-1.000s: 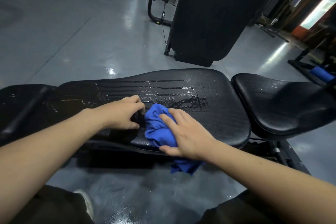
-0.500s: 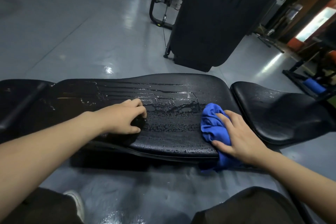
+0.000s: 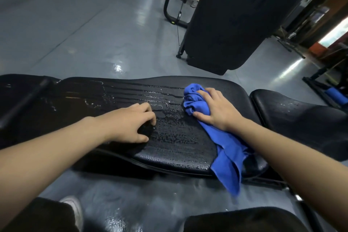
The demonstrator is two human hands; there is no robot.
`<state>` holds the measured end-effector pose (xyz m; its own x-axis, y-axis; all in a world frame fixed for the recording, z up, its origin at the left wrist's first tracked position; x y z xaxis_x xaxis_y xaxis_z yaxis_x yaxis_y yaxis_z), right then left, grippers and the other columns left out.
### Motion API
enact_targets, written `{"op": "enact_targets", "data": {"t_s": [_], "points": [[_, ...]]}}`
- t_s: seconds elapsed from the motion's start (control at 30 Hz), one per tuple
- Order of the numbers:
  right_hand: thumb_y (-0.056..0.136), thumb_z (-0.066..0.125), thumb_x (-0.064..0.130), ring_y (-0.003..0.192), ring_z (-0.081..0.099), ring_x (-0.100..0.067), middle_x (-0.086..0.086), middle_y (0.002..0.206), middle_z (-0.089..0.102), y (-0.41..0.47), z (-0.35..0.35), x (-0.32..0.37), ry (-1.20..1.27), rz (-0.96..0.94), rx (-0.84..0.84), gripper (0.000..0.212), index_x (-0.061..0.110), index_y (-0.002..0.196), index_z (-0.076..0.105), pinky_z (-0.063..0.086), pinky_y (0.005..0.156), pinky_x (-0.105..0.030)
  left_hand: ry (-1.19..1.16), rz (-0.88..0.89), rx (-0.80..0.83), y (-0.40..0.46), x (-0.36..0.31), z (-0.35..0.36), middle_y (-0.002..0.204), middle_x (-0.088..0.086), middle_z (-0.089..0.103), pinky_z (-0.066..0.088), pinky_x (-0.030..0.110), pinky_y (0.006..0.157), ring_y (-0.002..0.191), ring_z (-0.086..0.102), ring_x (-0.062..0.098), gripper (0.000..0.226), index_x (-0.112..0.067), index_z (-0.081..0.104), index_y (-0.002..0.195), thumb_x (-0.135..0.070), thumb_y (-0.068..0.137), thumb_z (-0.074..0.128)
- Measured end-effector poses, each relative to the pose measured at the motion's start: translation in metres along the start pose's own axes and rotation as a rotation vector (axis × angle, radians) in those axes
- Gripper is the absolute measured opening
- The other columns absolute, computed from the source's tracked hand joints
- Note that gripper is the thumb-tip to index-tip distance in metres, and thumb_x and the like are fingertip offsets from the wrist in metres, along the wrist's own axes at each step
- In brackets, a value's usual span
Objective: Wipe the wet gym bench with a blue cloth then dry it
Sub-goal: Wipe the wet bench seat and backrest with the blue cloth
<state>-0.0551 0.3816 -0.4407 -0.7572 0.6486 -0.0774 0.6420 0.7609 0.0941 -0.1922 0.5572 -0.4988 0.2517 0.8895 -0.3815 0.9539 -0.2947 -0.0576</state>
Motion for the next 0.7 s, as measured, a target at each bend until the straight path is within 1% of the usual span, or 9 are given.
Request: {"op": "enact_targets", "data": {"t_s": [0.13,0.2,0.3,0.4,0.5,0.6,0.7], "points": [[0.082,0.040,0.077,0.125,0.043,-0.030,-0.009,0.139,0.042,0.043,0.004,-0.040,0.011,0.071,0.005,0.086,0.021,0.146,0.038,0.035,0.108,-0.039,-0.017,0.014,-0.014,0.001,0.001,-0.001,0.117,-0.022,0.034,0.045,0.032,0.094,0.109,0.039,0.003,0.041,-0.044,0.047,0.115,-0.051,0.082,0.069],[0.083,0.043,0.075,0.126,0.043,-0.031,-0.009,0.138,0.043,0.060,0.004,-0.059,0.020,0.098,0.001,0.084,0.021,0.147,0.037,0.035,0.108,-0.040,-0.030,0.016,-0.019,0.003,0.003,-0.002,0.116,-0.024,0.033,0.045,0.032,0.094,0.109,0.040,0.002,0.040,-0.045,0.047,0.113,-0.053,0.080,0.070],[0.088,0.053,0.066,0.126,0.043,-0.031,-0.009,0.136,0.043,0.079,0.004,-0.083,0.021,0.148,-0.011,0.076,0.022,0.148,0.037,0.037,0.107,-0.042,-0.050,0.023,-0.033,0.004,0.005,-0.003,0.114,-0.025,0.034,0.045,0.034,0.093,0.108,0.041,0.002,0.040,-0.045,0.047,0.110,-0.056,0.079,0.070],[0.087,0.049,0.072,0.121,0.046,-0.029,-0.006,0.131,0.045,0.091,0.005,-0.100,0.033,0.221,-0.004,0.075,0.028,0.147,0.037,0.042,0.101,-0.044,-0.065,0.035,-0.049,0.003,0.005,-0.004,0.115,-0.025,0.035,0.046,0.033,0.093,0.107,0.042,0.001,0.040,-0.046,0.047,0.109,-0.058,0.078,0.068],[0.086,0.047,0.074,0.117,0.047,-0.029,-0.005,0.129,0.045,0.095,0.006,-0.106,0.027,0.261,0.012,0.076,0.029,0.146,0.037,0.045,0.096,-0.045,-0.083,0.043,-0.064,-0.001,0.006,-0.004,0.118,-0.026,0.036,0.046,0.032,0.093,0.109,0.041,0.000,0.039,-0.046,0.048,0.111,-0.059,0.080,0.067],[0.086,0.047,0.073,0.117,0.046,-0.033,-0.010,0.129,0.045,0.088,0.005,-0.098,0.017,0.250,0.008,0.079,0.023,0.146,0.038,0.041,0.100,-0.045,-0.099,0.052,-0.075,-0.004,0.005,-0.005,0.119,-0.026,0.037,0.046,0.032,0.093,0.111,0.040,-0.001,0.038,-0.046,0.049,0.113,-0.058,0.081,0.067],[0.078,0.037,0.080,0.120,0.044,-0.038,-0.015,0.135,0.043,0.072,0.003,-0.083,0.004,0.206,0.014,0.093,0.017,0.147,0.039,0.035,0.107,-0.045,-0.083,0.060,-0.077,-0.005,0.003,-0.004,0.119,-0.025,0.036,0.045,0.031,0.094,0.109,0.040,-0.001,0.038,-0.046,0.048,0.113,-0.057,0.081,0.066]]}}
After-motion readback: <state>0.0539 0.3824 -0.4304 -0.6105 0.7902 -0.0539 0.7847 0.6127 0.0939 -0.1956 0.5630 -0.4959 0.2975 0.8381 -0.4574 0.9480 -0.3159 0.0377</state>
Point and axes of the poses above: each hand's wrist, its own y-axis towards the middle knuckle, its own z-axis out of the palm, x = y × z, the point moved 10 cm from there along y, towards the middle knuckle
